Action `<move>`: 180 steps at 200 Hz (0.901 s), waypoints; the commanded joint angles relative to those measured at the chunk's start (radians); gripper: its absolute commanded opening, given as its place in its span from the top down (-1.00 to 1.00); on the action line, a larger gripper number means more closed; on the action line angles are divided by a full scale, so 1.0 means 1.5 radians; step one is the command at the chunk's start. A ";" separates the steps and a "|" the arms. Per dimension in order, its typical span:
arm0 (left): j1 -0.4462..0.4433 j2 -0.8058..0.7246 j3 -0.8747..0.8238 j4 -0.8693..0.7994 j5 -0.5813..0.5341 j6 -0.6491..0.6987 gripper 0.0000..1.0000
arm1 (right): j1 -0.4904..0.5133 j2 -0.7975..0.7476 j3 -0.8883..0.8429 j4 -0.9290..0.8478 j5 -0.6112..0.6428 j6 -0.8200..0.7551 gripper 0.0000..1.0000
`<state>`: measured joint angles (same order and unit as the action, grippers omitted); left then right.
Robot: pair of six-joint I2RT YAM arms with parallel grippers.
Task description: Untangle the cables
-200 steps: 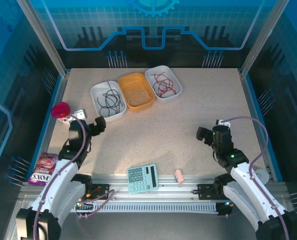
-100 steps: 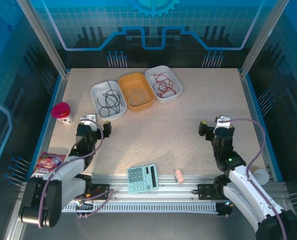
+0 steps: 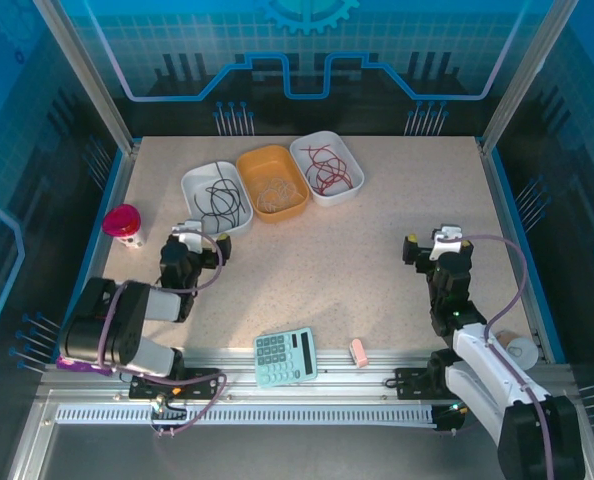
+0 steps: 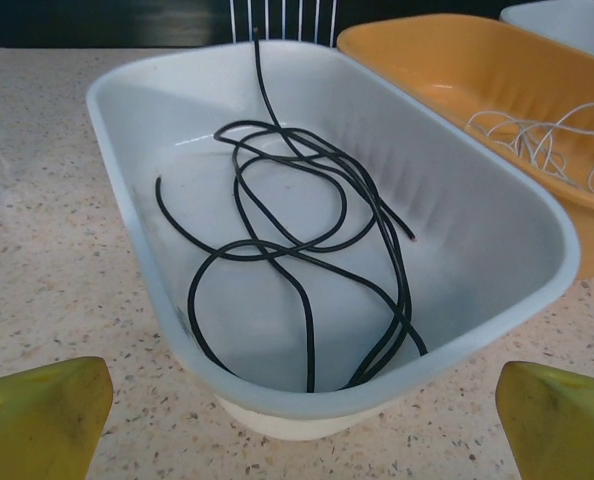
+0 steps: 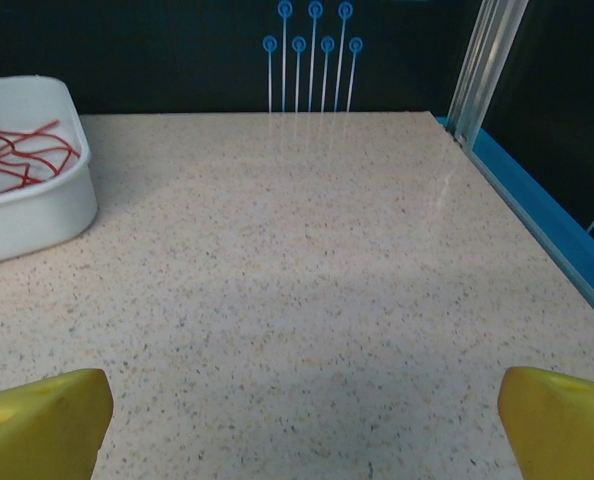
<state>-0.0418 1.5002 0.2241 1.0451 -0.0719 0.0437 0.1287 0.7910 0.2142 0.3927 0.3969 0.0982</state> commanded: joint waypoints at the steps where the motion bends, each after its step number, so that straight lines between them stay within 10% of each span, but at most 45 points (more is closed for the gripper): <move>1: 0.021 0.045 0.021 0.094 0.050 -0.009 -0.98 | -0.023 0.015 -0.019 0.086 -0.039 -0.025 -0.99; 56: 0.070 0.032 0.091 -0.057 0.199 -0.017 -0.98 | -0.049 0.118 -0.052 0.233 -0.102 -0.025 -0.99; 180: 0.072 0.034 0.092 -0.054 0.193 -0.020 -0.98 | -0.050 0.485 0.015 0.522 -0.197 -0.053 -0.99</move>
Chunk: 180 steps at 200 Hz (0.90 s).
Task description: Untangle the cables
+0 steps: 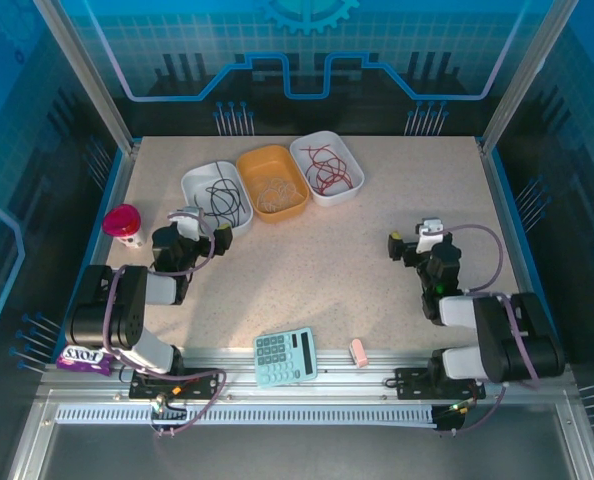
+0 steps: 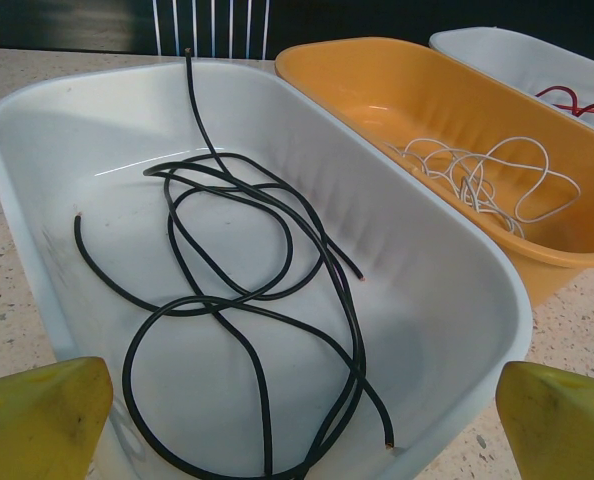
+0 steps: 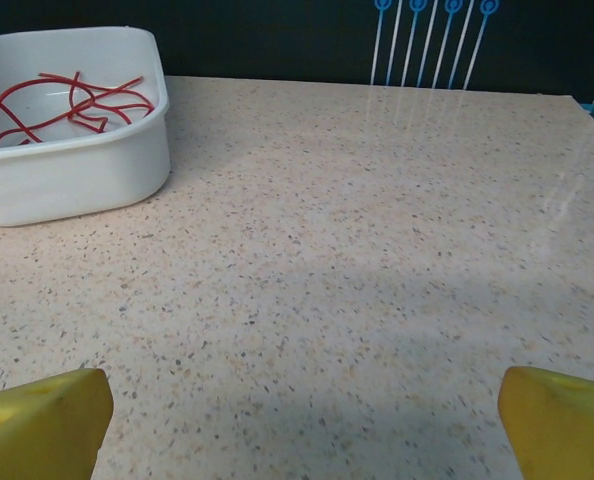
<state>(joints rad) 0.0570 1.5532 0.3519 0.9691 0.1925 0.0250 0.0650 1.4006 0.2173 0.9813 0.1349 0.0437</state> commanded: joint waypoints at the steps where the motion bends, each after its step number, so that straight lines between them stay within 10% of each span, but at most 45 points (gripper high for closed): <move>1: 0.006 -0.001 0.007 -0.004 0.016 -0.008 -0.98 | -0.008 0.081 0.013 0.134 -0.023 -0.017 -0.99; 69: 0.005 -0.001 0.007 -0.005 0.015 -0.007 -0.99 | -0.041 0.096 0.109 -0.036 -0.197 -0.038 -0.99; 180: 0.005 -0.001 0.007 -0.004 0.016 -0.007 -0.98 | -0.043 0.095 0.108 -0.033 -0.199 -0.038 -0.99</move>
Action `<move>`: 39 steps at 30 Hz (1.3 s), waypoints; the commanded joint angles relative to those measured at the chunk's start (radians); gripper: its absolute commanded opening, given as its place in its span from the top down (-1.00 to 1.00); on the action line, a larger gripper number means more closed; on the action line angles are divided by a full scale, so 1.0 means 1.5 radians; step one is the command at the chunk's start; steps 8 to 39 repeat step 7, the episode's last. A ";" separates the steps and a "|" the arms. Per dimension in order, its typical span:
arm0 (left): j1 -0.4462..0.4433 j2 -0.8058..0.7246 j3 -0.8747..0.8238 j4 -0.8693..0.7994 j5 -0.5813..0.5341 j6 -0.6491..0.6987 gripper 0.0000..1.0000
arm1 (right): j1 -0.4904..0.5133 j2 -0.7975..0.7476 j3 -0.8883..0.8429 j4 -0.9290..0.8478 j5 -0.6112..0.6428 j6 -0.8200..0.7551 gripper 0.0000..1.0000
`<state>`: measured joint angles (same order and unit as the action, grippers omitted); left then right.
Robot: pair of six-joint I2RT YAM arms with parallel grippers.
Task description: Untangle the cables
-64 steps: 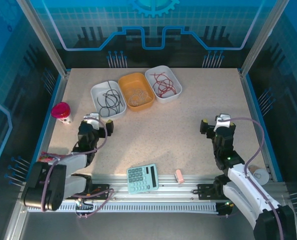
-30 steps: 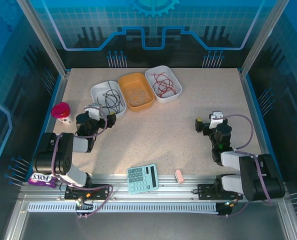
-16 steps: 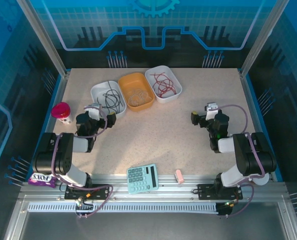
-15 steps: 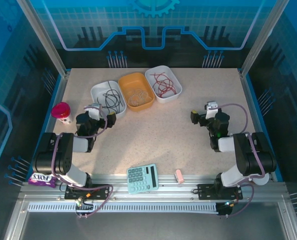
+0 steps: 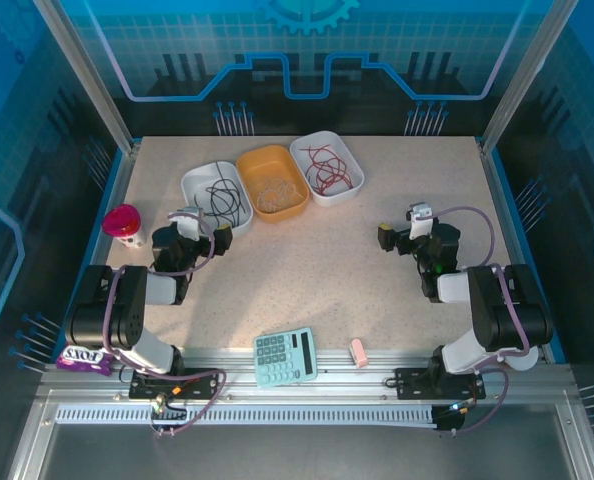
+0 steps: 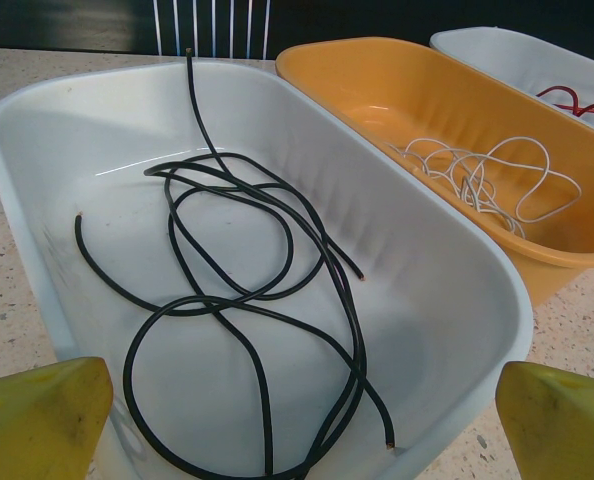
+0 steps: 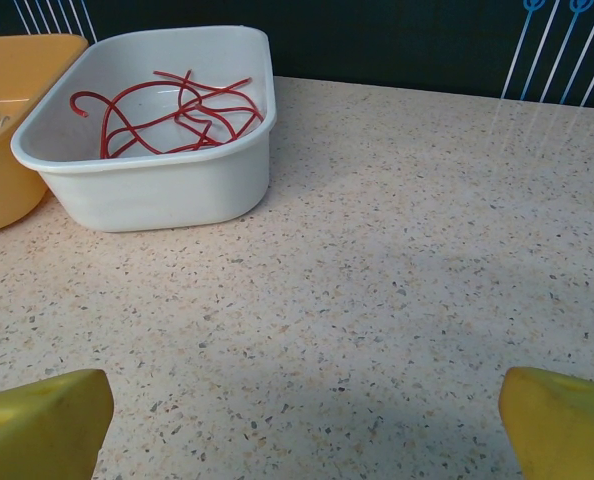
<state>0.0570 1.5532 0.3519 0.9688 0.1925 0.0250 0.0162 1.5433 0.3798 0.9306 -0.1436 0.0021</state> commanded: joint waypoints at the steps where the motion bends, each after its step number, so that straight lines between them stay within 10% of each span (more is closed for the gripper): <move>1: 0.005 -0.001 0.007 -0.004 0.016 -0.007 -0.98 | -0.010 0.000 -0.001 0.001 -0.014 -0.010 -0.99; 39: 0.005 -0.002 0.008 -0.004 0.016 -0.007 -0.98 | -0.011 0.000 0.000 -0.001 -0.013 -0.010 -0.99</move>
